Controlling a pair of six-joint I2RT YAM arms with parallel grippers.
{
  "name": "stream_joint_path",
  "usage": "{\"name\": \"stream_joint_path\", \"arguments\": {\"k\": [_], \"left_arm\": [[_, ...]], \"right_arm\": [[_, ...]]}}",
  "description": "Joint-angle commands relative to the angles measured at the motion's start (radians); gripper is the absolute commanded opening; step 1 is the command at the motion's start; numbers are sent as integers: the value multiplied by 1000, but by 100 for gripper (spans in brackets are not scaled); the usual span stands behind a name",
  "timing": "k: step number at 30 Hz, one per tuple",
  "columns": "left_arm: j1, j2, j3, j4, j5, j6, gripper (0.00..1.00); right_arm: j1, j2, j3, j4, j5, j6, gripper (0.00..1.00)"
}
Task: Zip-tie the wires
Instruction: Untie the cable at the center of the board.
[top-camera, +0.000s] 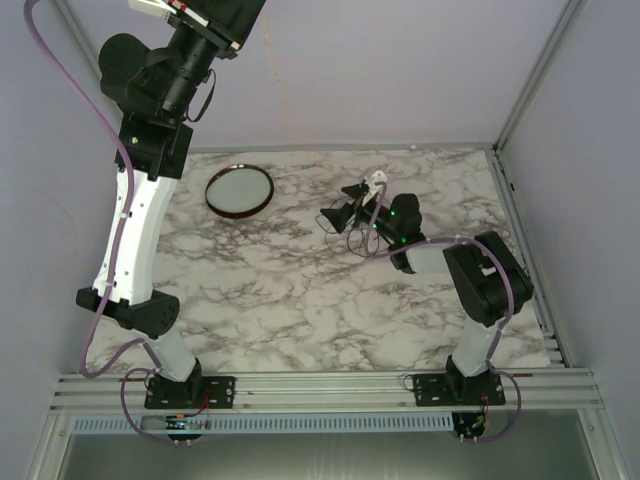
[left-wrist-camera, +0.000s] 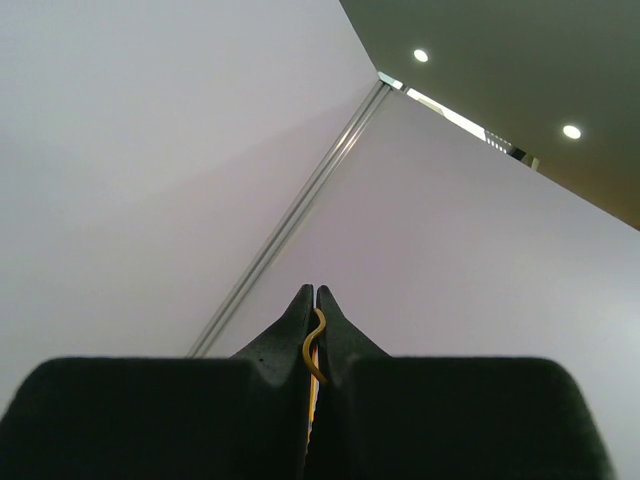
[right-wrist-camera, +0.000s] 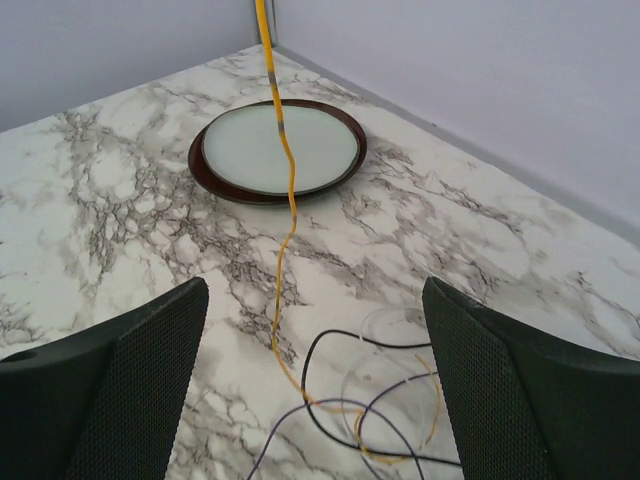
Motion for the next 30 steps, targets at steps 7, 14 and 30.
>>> {"name": "stream_joint_path", "arguments": {"k": [7, 14, 30], "left_arm": [[7, -32, 21, 26, 25, -7, 0], [7, -37, 20, 35, 18, 3, 0], [155, -201, -252, -1, -20, 61, 0]], "right_arm": [[22, 141, 130, -81, -44, -25, 81], [28, 198, 167, -216, -50, -28, 63], [-4, -108, 292, -603, 360, -205, 0]]}}
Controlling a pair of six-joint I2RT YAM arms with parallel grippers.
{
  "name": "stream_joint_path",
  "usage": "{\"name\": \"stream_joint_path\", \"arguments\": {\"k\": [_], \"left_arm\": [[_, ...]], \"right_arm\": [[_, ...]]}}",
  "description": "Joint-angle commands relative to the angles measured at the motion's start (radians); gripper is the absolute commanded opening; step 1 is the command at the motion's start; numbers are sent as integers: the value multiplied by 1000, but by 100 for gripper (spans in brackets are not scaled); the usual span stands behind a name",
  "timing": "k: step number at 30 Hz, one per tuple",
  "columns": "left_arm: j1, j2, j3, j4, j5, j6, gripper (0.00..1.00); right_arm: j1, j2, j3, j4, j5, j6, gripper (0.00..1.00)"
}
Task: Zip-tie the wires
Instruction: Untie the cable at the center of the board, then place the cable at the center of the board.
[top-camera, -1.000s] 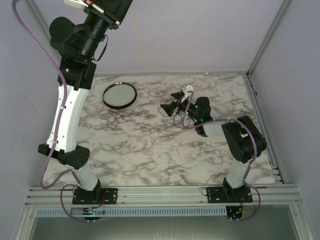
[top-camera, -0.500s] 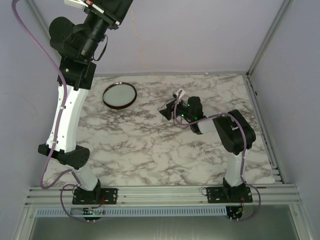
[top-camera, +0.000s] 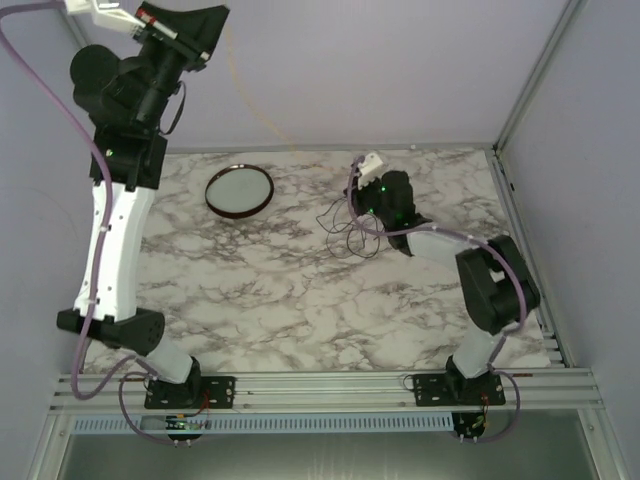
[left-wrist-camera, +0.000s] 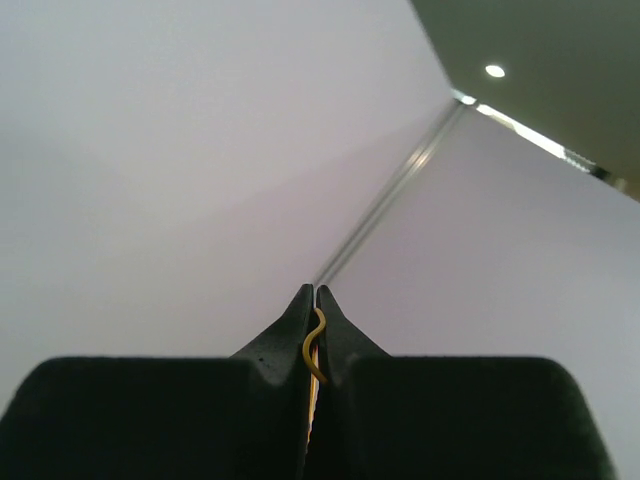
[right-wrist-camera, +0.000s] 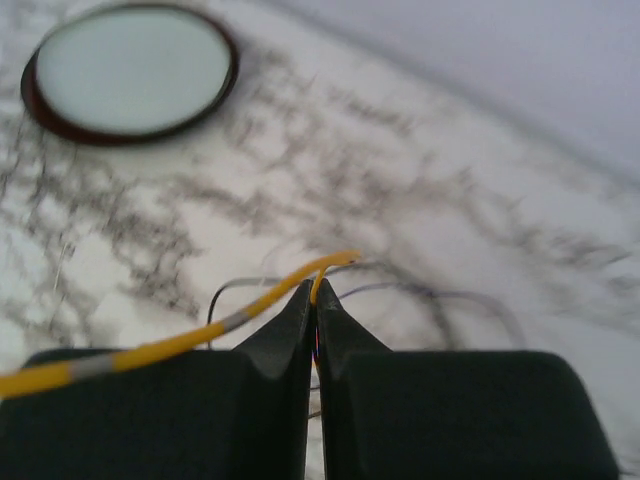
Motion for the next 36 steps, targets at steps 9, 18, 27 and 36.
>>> {"name": "stream_joint_path", "arguments": {"k": [9, 18, 27, 36], "left_arm": [[159, -314, -525, 64, -47, 42, 0], [196, -540, -971, 92, -175, 45, 0], [199, -725, -1275, 53, -290, 39, 0], [199, -852, -1554, 51, -281, -54, 0]], "right_arm": [[-9, -307, 232, -286, 227, -106, 0], [-14, -529, 203, -691, 434, -105, 0], [-14, -729, 61, -1073, 382, 120, 0], [-20, -720, 18, -1255, 396, 212, 0]]}}
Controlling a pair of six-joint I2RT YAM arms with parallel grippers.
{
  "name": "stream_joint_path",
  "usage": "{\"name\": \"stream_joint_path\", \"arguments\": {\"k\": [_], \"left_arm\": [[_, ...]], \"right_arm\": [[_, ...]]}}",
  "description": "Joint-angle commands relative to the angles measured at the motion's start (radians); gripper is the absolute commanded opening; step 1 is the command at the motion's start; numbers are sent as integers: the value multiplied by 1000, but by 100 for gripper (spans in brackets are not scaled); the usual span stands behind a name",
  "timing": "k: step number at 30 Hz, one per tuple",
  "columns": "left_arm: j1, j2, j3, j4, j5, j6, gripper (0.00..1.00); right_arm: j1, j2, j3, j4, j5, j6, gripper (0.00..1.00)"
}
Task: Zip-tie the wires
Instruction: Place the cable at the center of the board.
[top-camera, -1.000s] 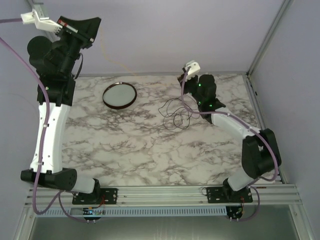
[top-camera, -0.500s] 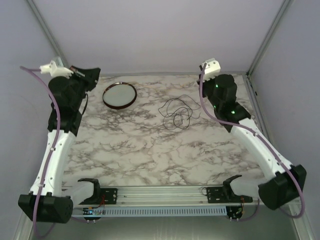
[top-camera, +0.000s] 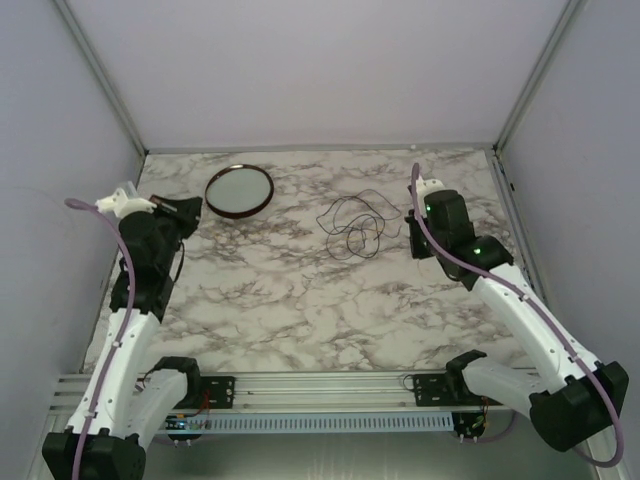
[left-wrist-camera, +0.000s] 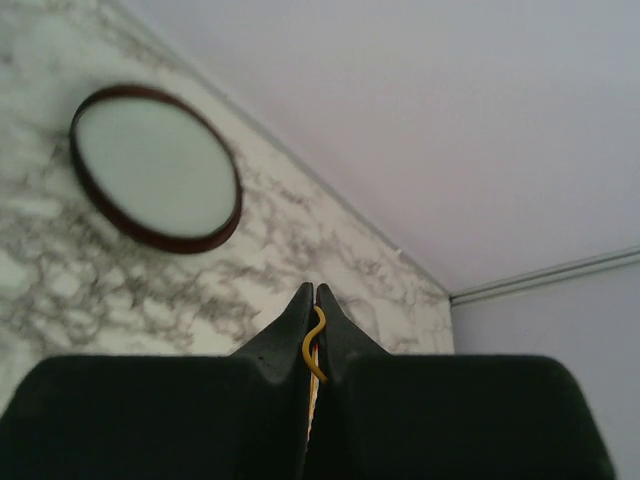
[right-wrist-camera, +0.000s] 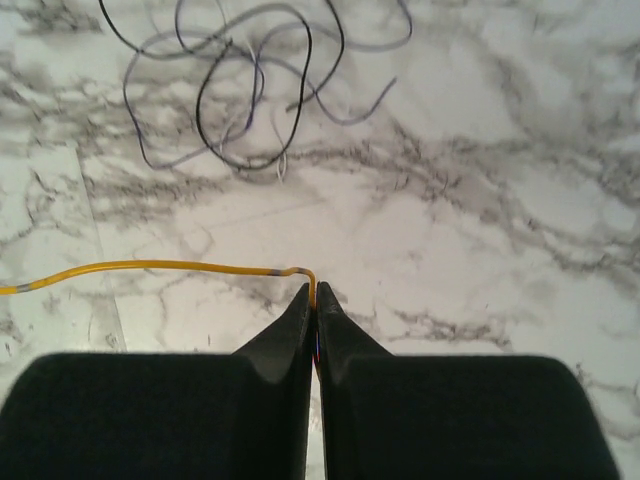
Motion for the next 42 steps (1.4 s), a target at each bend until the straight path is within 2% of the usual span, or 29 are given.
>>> {"name": "stream_joint_path", "arguments": {"k": [1, 4, 8, 18, 29, 37, 39, 42], "left_arm": [[4, -56, -121, 5, -16, -46, 0], [4, -115, -200, -6, -64, -60, 0], [4, -176, -279, -42, -120, -76, 0], [4, -188, -424, -21, -90, -133, 0], [3, -149, -535, 76, -47, -161, 0], [0, -128, -569, 109, -41, -168, 0], [0, -130, -569, 109, -41, -165, 0], [-3, -126, -574, 114, -42, -163, 0]], "right_arm": [[-7, 25, 3, -88, 7, 63, 0], [-21, 87, 5, -98, 11, 58, 0], [-58, 200, 26, -139, 113, 55, 0], [-142, 441, 97, -190, 233, -111, 0], [-140, 549, 96, -187, 164, -156, 0], [-142, 626, 120, -214, 265, -165, 0], [-144, 630, 118, -225, 290, -180, 8], [-147, 622, 109, -240, 312, -196, 15]]}}
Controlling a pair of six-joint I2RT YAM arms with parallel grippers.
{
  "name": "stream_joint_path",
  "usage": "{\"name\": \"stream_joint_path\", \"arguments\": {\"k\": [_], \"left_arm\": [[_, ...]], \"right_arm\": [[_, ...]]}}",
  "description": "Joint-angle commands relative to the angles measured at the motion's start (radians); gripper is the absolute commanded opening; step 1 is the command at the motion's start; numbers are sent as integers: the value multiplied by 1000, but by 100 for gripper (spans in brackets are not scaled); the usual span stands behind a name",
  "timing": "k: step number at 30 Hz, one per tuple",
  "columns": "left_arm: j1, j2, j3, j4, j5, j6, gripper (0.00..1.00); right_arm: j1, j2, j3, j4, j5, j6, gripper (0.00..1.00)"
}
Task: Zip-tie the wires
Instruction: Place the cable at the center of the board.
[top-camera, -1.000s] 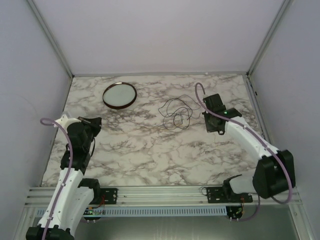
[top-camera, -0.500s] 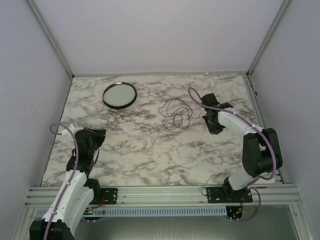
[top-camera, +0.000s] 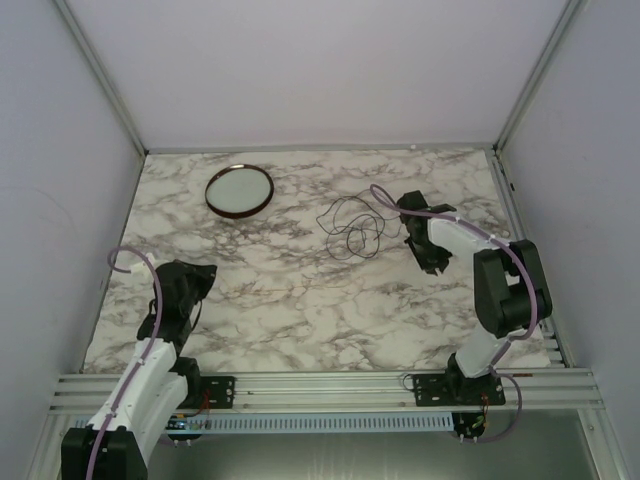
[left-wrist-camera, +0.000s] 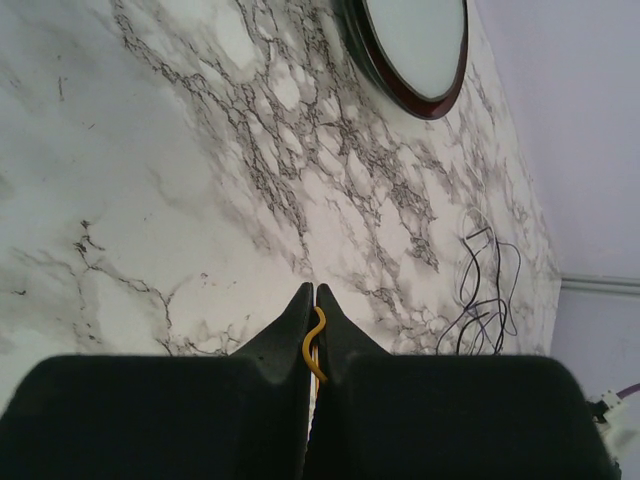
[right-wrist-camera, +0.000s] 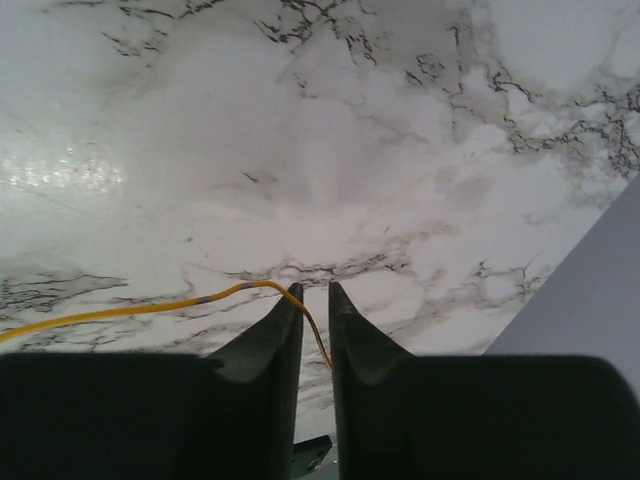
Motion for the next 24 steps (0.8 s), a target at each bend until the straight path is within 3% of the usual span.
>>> {"name": "stream_joint_path", "arguments": {"k": [1, 5, 11, 17, 24], "left_arm": [[-4, 4, -12, 56, 4, -3, 0], [-12, 28, -19, 82, 11, -5, 0], [-20, 45, -21, 94, 0, -3, 0], [-21, 54, -12, 94, -4, 1, 0], [-21, 55, -16, 91, -7, 4, 0]], "right_arm": [[-13, -16, 28, -46, 62, -39, 19], [-17, -63, 21, -63, 49, -55, 30], [-17, -142, 34, -125, -1, -103, 67], [-40, -219, 73, -143, 6, -135, 71], [-27, -263, 203, -70, -265, -72, 71]]}}
